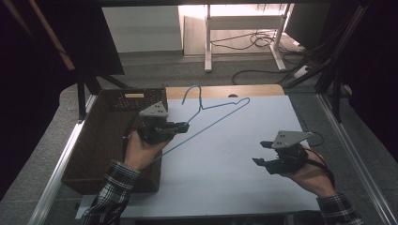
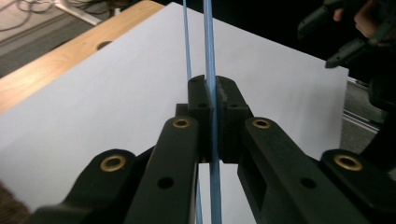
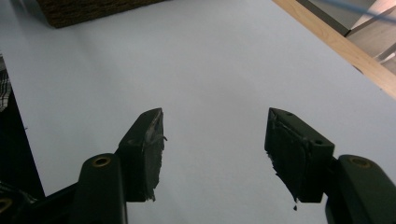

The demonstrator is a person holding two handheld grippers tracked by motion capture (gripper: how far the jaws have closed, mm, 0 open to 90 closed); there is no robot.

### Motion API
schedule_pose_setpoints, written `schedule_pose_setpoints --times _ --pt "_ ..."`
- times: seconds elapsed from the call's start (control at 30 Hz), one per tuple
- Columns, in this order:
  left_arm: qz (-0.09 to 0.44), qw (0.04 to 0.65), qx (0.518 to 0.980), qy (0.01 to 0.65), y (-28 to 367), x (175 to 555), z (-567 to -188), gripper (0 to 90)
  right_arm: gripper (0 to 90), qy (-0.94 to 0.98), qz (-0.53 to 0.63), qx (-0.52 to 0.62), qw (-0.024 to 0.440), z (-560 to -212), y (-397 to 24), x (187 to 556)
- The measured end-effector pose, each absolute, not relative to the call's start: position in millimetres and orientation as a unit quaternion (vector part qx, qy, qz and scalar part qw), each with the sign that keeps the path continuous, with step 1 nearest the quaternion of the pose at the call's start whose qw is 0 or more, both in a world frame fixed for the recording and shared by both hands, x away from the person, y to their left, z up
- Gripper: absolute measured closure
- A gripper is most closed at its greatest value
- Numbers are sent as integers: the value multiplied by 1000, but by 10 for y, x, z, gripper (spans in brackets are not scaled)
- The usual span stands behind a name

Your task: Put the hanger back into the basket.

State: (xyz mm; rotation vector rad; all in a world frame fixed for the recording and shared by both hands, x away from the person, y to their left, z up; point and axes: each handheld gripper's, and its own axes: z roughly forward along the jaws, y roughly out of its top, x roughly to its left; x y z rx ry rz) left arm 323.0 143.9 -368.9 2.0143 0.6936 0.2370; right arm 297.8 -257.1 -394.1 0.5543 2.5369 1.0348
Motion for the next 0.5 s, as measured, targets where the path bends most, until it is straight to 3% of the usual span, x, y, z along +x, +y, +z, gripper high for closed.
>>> schedule_pose_setpoints --times 0.5 --pt "148 484 796 333 2000 3115 -3515 873 293 868 396 241 176 -4152 -2609 2850"
